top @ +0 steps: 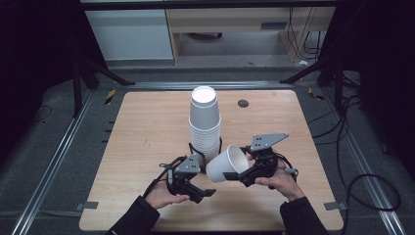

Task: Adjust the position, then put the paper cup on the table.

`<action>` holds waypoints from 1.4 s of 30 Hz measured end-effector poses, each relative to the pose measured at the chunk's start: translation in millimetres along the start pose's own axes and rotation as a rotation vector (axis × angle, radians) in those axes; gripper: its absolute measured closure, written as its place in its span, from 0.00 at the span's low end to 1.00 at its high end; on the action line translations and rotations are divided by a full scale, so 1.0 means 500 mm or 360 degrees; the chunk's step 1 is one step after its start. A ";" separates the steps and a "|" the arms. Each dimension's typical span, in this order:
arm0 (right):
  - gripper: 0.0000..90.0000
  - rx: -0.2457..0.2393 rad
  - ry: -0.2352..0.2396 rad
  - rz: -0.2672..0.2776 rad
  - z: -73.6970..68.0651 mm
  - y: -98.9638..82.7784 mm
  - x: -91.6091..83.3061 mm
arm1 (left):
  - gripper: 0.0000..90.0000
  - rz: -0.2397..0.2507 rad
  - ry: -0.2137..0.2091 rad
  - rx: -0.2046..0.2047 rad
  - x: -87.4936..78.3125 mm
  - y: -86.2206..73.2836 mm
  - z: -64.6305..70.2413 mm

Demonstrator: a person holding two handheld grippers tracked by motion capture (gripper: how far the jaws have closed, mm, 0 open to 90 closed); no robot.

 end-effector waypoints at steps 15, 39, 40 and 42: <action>0.11 -0.0009 -0.0382 -0.0026 0.042 0.011 -0.053 | 0.20 0.0061 0.0357 -0.0176 -0.108 -0.033 -0.063; 0.10 0.0045 -0.1115 -0.0195 0.152 0.025 -0.139 | 0.19 0.0130 0.0801 -0.0417 -0.195 -0.073 -0.127; 0.10 0.0044 -0.1139 -0.0208 0.157 0.027 -0.140 | 0.19 0.0128 0.0811 -0.0419 -0.196 -0.074 -0.129; 0.10 0.0040 -0.1177 -0.0230 0.165 0.031 -0.141 | 0.19 0.0130 0.0833 -0.0436 -0.198 -0.077 -0.135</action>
Point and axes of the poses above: each handheld gripper's, and its own axes: x roughly forward along the jaws, y roughly out of its top, z roughly to its right, the point moved 2 cm from there along x, roughly forward along the jaws, and after that the axes turned 14 degrees about z, right-handed, at the moved point
